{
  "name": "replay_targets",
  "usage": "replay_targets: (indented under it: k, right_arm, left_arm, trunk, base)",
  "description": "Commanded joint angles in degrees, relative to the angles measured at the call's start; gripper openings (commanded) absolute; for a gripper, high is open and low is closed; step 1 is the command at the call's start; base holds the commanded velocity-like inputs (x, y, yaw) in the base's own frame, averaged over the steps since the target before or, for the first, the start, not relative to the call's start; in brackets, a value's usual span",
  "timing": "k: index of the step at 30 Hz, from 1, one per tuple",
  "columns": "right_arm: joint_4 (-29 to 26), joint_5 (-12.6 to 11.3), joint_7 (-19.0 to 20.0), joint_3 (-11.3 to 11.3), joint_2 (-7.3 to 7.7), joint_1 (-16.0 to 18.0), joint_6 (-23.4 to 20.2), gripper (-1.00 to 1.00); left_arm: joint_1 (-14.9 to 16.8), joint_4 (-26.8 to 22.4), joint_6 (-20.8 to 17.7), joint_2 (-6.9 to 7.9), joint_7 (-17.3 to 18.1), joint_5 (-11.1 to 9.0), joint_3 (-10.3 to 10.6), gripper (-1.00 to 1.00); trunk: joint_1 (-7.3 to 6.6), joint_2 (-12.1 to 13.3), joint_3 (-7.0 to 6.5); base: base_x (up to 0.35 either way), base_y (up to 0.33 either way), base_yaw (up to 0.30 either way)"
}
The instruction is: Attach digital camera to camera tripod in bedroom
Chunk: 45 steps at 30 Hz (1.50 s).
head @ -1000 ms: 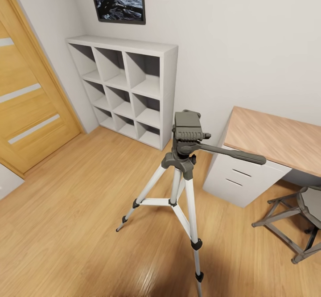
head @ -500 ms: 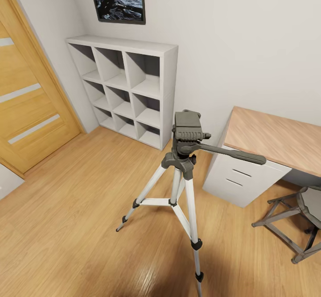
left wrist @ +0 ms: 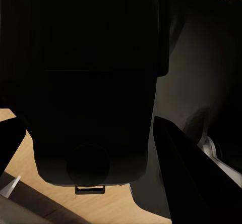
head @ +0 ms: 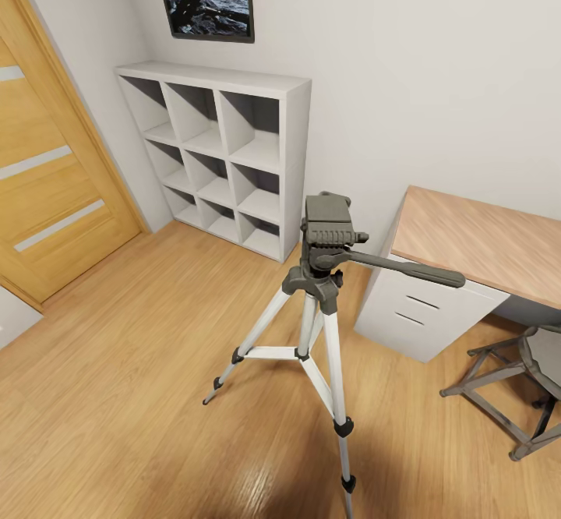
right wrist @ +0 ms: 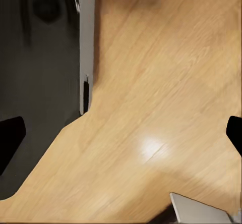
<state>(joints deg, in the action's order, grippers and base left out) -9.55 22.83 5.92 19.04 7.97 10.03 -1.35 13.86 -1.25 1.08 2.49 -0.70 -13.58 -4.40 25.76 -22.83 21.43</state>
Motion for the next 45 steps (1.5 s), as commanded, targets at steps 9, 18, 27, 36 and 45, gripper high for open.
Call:
replay_targets:
  k: [9, 18, 27, 36, 45]
  right_arm:
    - [-33.75, -3.85, 16.47, 3.11, 4.08, -0.01, -13.27, 1.00]
    - [-61.61, -10.78, 21.47, 4.34, 7.56, -0.09, -40.43, 1.00]
    - [-73.00, -11.68, 31.34, 3.96, 7.52, -0.02, -45.12, 1.00]
    - [-73.52, -11.25, 36.41, 3.75, 7.50, -0.01, -45.20, 1.00]
    - [-73.67, -11.23, 36.78, 3.37, 7.55, -0.01, -44.45, 1.00]
  left_arm:
    - [0.03, 0.08, 0.10, -0.31, 0.47, 0.15, -0.84, -1.00]
    - [0.03, 0.86, -0.23, -0.43, 0.40, -0.46, -0.79, -1.00]
    - [0.03, 1.07, -0.17, -1.17, 0.51, -0.73, -0.87, -1.00]
    - [0.03, 1.09, -0.07, -1.85, 0.52, -0.74, -0.87, -1.00]
    - [0.03, 1.13, -0.42, -2.04, 0.52, -0.72, -0.87, -1.00]
  trunk:
    - [0.02, -0.09, 0.08]
    - [0.02, -0.09, 0.08]
    - [0.02, -0.09, 0.08]
    - [0.02, -0.09, 0.08]
    - [0.02, -0.09, 0.08]
  base:
    - [0.000, 0.000, 0.000]
    - [0.000, 0.000, 0.000]
    - [-0.005, 0.000, 0.000]
    - [-0.211, 0.000, 0.000]
    - [-0.274, 0.000, 0.000]
